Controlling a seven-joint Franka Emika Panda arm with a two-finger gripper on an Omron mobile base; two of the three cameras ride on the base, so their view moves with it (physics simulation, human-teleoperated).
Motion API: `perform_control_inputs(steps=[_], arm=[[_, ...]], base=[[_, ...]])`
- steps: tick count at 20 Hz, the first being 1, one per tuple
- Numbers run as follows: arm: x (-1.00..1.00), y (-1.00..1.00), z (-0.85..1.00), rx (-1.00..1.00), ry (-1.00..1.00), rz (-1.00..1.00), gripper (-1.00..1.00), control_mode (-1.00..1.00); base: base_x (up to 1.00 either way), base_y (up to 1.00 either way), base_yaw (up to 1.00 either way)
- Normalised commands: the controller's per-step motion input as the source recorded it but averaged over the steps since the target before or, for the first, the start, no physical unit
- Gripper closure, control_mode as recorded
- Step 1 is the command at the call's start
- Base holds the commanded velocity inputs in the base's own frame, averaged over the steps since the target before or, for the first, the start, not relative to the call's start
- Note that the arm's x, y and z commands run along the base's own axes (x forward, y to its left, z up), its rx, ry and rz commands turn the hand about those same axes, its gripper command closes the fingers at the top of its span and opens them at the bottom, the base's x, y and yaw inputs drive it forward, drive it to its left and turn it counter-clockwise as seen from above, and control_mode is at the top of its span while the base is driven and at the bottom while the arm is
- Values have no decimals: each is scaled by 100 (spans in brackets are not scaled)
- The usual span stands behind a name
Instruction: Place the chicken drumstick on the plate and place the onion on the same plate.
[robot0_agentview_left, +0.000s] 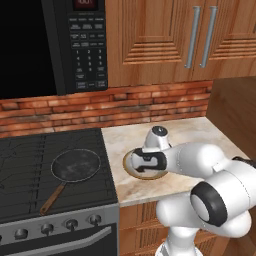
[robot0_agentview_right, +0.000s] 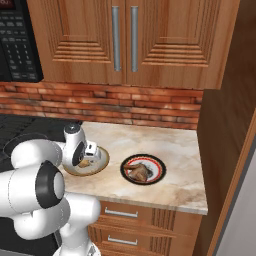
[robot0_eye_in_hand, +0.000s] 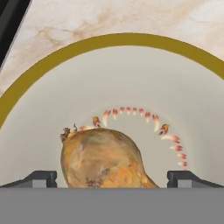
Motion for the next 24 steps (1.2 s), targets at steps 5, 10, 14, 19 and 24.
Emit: perform_control_inputs(steps=[5,10,14,19,24], arm=[[0,0,-10,-4,0,0,-100,-100],[0,0,-3,0,0,0,100,-100],[0,0,0,0,0,0,100,-100],[-6,-3,47,1,-16,0,100,-100],[-8,-5,95,0,-15,0,100,-100]], base=[[0,0,0],[0,0,0],[0,0,0],[0,0,0],[0,0,0]])
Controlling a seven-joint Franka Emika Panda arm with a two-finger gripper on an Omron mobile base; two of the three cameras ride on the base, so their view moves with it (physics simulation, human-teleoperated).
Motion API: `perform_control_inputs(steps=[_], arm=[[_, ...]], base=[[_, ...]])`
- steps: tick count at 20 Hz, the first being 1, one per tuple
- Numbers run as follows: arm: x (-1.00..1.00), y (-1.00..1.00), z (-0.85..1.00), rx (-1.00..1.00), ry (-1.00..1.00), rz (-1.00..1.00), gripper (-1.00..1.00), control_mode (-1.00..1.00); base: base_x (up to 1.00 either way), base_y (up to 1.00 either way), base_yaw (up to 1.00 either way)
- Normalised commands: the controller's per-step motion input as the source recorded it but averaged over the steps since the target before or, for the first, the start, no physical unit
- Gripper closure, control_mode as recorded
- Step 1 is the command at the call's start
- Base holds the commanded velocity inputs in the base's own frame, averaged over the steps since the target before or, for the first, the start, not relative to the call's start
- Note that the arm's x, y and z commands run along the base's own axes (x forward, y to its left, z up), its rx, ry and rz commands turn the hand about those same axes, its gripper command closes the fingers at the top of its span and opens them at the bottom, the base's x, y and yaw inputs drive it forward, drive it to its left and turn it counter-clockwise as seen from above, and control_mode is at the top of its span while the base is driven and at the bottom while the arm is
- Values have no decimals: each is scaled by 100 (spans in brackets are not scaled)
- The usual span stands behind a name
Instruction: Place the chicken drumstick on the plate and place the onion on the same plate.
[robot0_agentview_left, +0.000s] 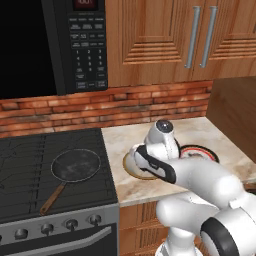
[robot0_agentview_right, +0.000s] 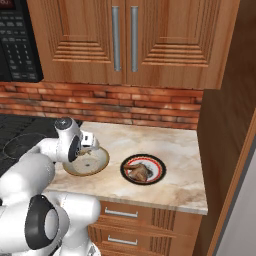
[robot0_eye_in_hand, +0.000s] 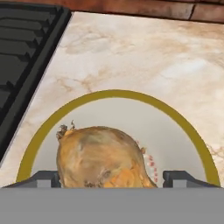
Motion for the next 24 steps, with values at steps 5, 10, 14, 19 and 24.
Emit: perform_control_inputs(steps=[5,10,14,19,24], arm=[[0,-78,58,0,0,-9,100,-100],[0,-100,31,0,0,-17,100,-100],[0,-100,17,0,0,-24,100,-100],[0,-100,0,0,0,-27,100,-100],[0,-100,0,0,-1,-25,100,-100]], base=[[0,0,0],[0,0,0],[0,0,0],[0,0,0],[0,0,0]])
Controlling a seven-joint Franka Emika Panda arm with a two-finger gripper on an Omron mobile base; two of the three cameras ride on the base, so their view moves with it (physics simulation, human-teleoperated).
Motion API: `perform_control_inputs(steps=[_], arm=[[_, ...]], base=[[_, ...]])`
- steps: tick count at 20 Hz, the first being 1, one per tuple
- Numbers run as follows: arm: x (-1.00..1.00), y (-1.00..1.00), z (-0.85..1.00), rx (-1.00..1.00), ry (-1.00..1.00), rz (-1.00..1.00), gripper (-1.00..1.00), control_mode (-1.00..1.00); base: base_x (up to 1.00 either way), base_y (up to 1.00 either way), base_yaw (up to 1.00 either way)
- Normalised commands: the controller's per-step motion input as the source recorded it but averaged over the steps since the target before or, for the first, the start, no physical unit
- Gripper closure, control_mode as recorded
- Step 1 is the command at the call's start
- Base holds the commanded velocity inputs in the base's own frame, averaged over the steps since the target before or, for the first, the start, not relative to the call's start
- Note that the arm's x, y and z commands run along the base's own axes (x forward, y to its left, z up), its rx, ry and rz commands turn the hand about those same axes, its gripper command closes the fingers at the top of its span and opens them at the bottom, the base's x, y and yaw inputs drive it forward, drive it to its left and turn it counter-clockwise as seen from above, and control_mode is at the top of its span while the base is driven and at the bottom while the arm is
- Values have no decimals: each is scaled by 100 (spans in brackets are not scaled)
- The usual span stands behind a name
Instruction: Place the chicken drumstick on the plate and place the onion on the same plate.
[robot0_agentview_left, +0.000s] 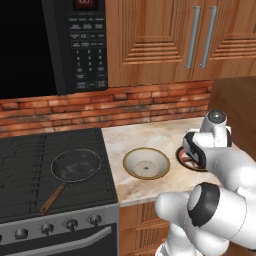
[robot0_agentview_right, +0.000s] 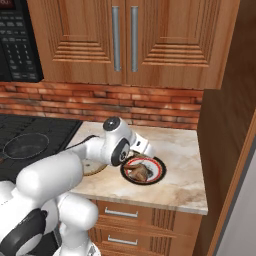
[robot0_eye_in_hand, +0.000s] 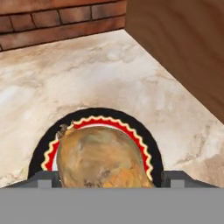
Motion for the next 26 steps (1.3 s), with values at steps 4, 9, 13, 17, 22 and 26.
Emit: perform_control_inputs(steps=[4,9,13,17,22,26], arm=[[10,-46,-3,0,-10,-4,100,-100],[4,-17,-19,0,0,2,100,-100],[0,0,-27,0,0,2,100,-100],[0,0,-9,0,0,1,100,-100],[0,0,-5,0,0,0,100,-100],[3,0,-9,0,0,0,100,-100]], base=[[0,0,0],[0,0,0],[0,0,0],[0,0,0],[0,0,0],[0,0,0]])
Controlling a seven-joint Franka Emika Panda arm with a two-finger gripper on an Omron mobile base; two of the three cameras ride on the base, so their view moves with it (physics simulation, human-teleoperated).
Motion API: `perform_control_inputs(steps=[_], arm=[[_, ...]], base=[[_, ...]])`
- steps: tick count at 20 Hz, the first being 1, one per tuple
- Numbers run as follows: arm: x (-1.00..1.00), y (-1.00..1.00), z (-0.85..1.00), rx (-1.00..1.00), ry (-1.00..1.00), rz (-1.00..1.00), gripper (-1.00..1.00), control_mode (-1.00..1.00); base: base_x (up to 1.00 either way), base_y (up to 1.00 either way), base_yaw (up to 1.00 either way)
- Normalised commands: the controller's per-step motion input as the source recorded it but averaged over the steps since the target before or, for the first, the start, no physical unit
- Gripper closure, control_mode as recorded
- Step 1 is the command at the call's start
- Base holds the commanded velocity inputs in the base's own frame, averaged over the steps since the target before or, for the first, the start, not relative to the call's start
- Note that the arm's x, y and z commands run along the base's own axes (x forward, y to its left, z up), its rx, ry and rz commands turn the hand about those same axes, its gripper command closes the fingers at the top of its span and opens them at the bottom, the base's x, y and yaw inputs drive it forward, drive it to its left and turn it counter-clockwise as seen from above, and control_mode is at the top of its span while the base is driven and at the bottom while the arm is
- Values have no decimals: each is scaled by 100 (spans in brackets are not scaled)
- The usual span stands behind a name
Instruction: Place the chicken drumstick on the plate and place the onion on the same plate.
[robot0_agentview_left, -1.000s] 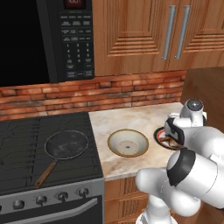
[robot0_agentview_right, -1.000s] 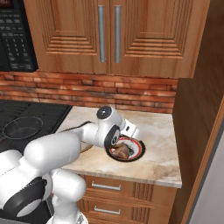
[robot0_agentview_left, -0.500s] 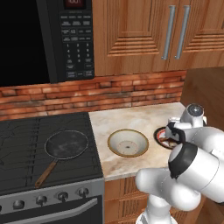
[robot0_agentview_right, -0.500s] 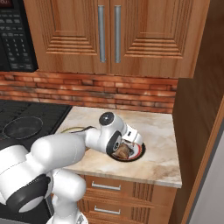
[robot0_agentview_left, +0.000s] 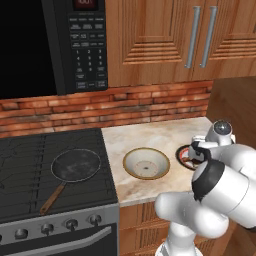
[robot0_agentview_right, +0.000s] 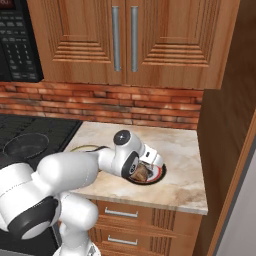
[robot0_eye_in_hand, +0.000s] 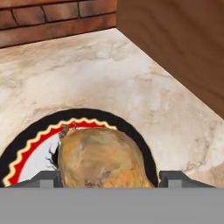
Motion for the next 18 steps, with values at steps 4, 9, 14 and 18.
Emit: perform_control_inputs(steps=[4,9,14,18], arm=[[3,0,-7,0,0,0,100,-100],[2,0,-11,0,0,0,100,-100],[0,0,-14,0,0,0,100,-100],[5,0,0,0,0,0,-100,-100]], base=[[0,0,0],[0,0,0],[0,0,0],[0,0,0]])
